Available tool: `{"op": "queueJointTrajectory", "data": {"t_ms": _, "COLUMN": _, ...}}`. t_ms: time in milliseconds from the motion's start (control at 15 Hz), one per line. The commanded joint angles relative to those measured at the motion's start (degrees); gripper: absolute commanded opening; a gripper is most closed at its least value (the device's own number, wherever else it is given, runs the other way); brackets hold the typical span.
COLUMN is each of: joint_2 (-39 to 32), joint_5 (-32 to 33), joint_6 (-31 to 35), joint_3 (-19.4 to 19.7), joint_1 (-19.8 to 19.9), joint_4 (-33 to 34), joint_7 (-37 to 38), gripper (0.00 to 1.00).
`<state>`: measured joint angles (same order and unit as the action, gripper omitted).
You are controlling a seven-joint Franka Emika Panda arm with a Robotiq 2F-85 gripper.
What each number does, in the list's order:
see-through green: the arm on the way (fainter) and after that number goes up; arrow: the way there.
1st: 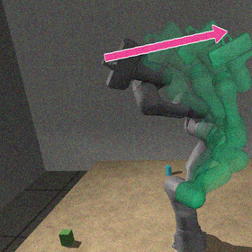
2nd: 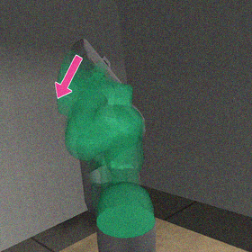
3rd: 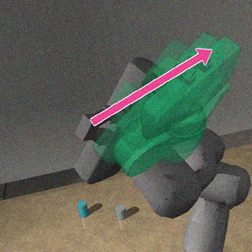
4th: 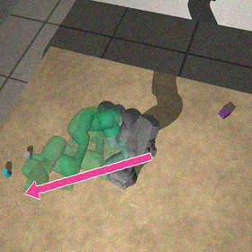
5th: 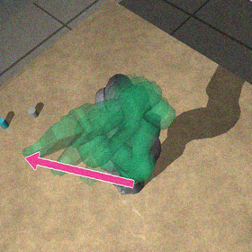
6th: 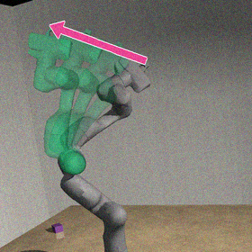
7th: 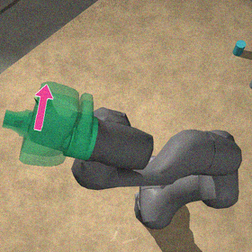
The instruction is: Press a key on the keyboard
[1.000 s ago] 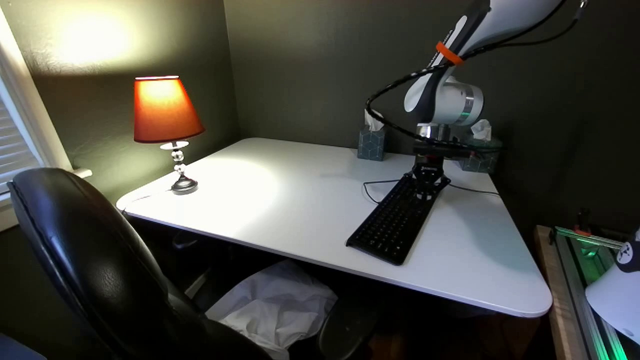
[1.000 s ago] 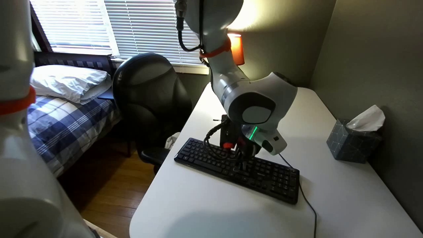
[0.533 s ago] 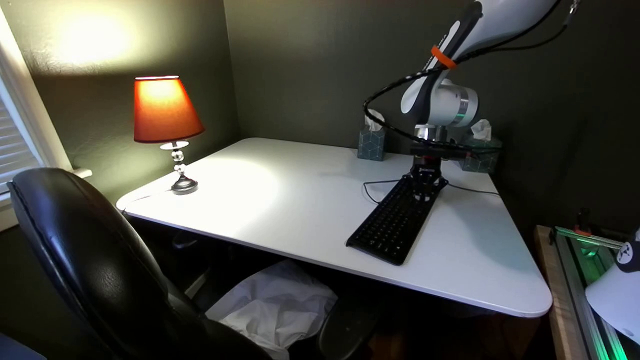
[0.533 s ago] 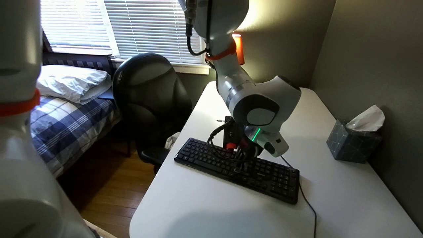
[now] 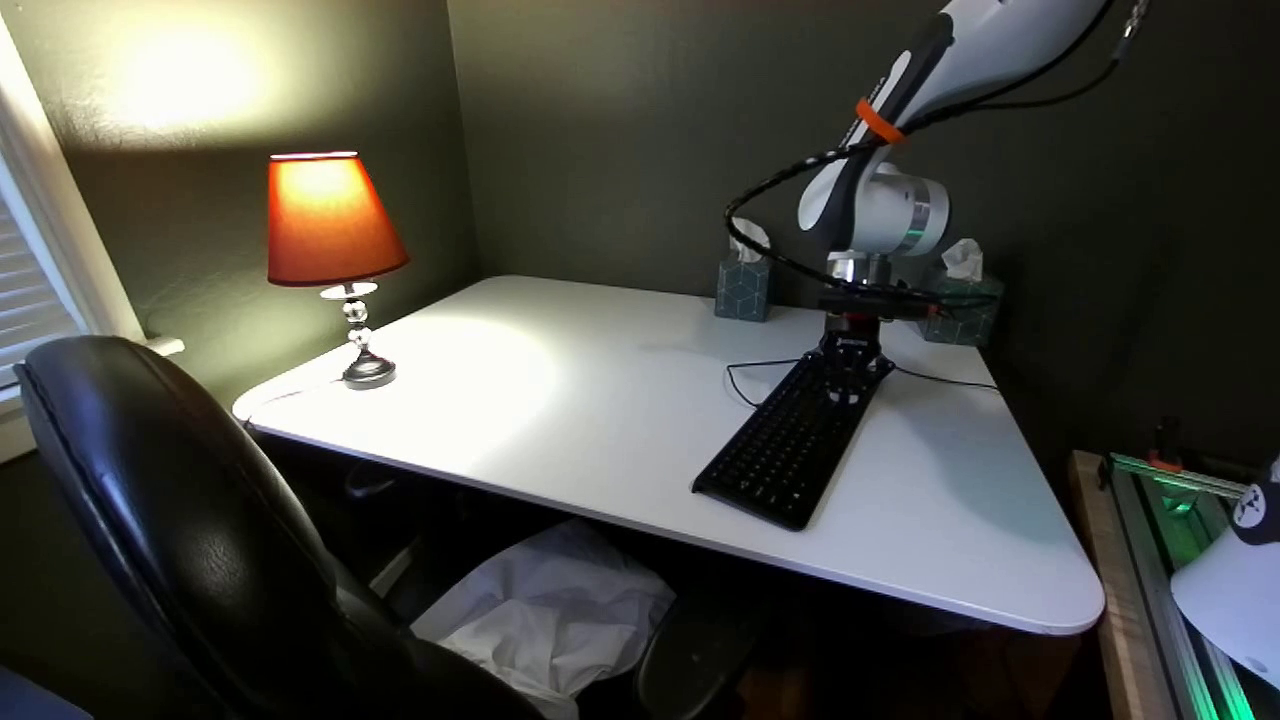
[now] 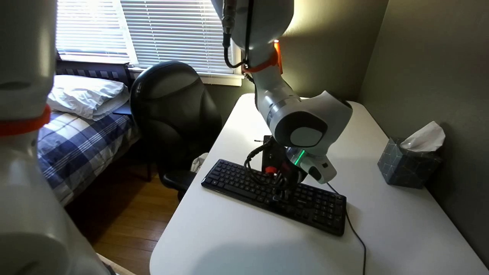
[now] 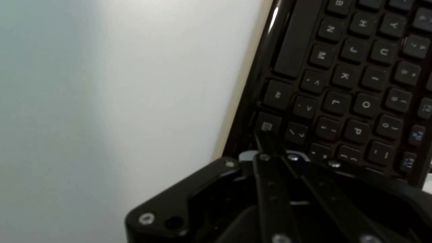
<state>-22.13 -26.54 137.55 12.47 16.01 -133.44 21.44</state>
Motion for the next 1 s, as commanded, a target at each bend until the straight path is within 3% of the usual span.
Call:
{"op": "queueJointTrajectory", "data": {"t_ms": 0, "joint_2": -1.6, "joint_5": -1.4, "joint_6": -2.3, "joint_3": 0.1, "joint_1": 0.6, "joint_4": 1.9, "joint_7": 0.1, "gripper": 0.00}}
{"op": "queueJointTrajectory", "data": {"t_ms": 933, "joint_2": -4.2, "joint_5": -1.3, "joint_6": -6.8, "joint_3": 0.2, "joint_1": 1.3, "joint_4": 5.6, "joint_7": 0.7, "gripper": 0.00}}
